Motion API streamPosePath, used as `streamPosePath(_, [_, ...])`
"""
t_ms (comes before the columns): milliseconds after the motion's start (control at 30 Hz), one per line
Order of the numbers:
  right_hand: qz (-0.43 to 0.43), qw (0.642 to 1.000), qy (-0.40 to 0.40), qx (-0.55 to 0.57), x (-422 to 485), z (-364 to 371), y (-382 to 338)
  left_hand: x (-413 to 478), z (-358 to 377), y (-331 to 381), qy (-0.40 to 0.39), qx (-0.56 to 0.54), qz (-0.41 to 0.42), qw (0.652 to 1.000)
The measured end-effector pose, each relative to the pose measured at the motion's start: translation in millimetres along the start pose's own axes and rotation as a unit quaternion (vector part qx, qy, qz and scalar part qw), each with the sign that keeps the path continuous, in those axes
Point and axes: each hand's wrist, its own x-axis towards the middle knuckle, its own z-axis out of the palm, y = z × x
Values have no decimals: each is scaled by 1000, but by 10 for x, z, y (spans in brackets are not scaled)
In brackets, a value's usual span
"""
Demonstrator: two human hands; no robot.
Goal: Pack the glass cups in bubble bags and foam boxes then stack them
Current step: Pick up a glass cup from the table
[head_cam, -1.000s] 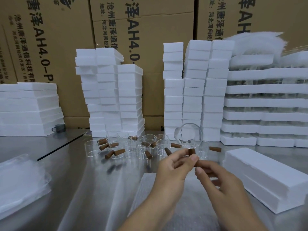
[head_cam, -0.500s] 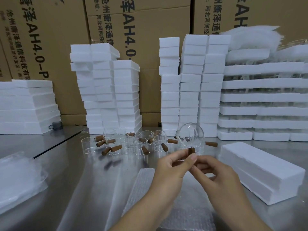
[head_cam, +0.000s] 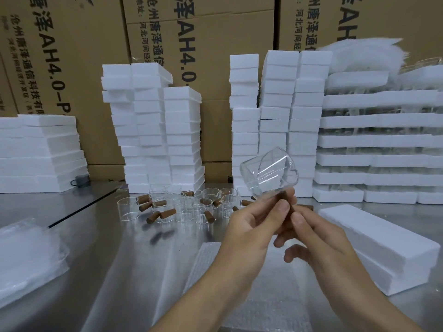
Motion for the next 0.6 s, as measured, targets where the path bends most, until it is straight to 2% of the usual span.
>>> streamPosePath(100, [86,993,-17,80,19,51,28,-14,7,0,28,-16,8,999])
streamPosePath(233, [158,986,-13,57,-4,102,174,-10,-18,-78,104,3,2,995])
streamPosePath(433, [179,983,-40,9,-51,174,249,13,-114,-153,169,57,-14,984])
streamPosePath(600, [180,983,-32,-2,-49,170,230,24,-151,-131,181,51,-16,982])
